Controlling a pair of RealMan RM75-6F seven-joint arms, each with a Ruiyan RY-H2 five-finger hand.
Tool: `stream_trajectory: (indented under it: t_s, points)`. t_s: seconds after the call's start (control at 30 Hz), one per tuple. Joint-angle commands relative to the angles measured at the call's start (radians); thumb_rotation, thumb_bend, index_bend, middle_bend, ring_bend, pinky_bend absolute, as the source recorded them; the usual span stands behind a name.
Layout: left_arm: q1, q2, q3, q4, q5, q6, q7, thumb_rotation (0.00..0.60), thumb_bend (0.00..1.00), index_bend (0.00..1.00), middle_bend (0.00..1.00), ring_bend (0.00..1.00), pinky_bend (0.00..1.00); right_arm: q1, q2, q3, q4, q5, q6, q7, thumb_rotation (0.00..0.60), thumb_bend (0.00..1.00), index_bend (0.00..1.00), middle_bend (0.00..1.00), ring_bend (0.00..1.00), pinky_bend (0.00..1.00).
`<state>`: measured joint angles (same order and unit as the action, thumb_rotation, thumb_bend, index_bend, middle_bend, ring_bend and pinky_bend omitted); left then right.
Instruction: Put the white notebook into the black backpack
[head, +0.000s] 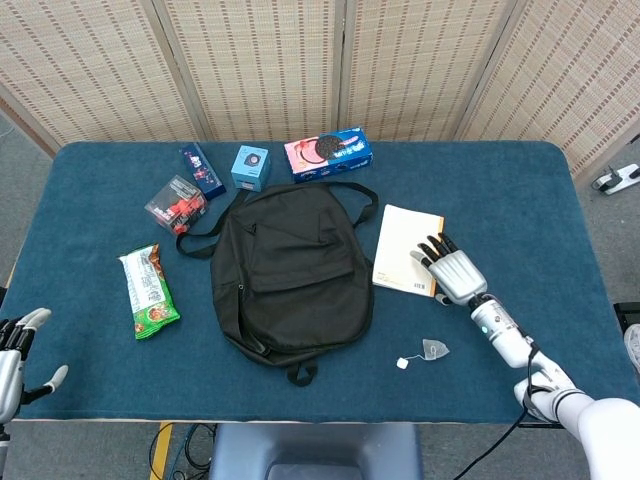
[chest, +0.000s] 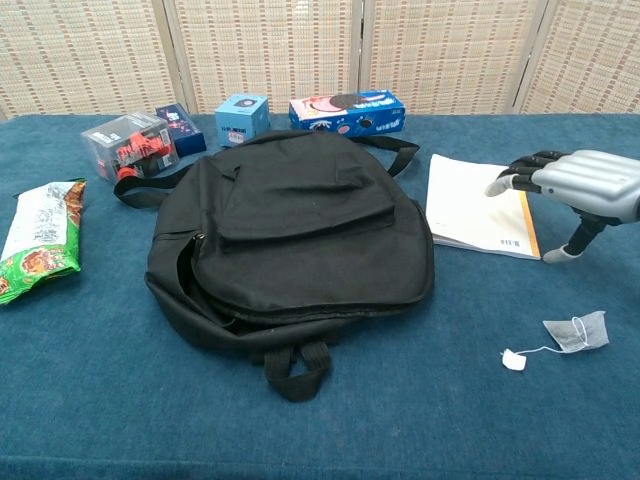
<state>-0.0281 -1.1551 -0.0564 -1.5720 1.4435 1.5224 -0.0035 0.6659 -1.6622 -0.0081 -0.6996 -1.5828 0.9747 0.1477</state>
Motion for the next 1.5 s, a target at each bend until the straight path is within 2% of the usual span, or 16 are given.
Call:
stream_trajectory:
  t_s: [0.03,1.0,1.37,1.5]
  points:
    - [0.0,-0.001,0.0,0.001,0.0,-0.001,0.0,0.6,0.24,0.18,0.15,0.13,0.07,0.006,-0.003,0.0,0.002,-0.001,-0.005,-0.002,0.6,0.12,0.15,0.11,0.0,0.02]
    - [0.002,-0.006,0.001,0.012,0.001,-0.004,-0.009,0.6,0.24,0.18,0.15,0.13,0.07,0.011,-0.036,-0.013,0.04,-0.004,0.001,0.002,0.6,0.17,0.15,0.11,0.0,0.02]
    - [0.002,-0.007,0.003,0.012,0.0,-0.007,-0.01,0.6,0.24,0.18,0.15,0.13,0.07,0.019,-0.071,-0.017,0.087,-0.023,0.039,0.042,0.6,0.41,0.15,0.17,0.0,0.02]
    - [0.001,-0.008,0.004,0.012,0.001,-0.009,-0.009,0.6,0.24,0.18,0.15,0.13,0.07,0.023,-0.083,-0.012,0.104,-0.025,0.054,0.059,0.6,0.45,0.17,0.19,0.02,0.02]
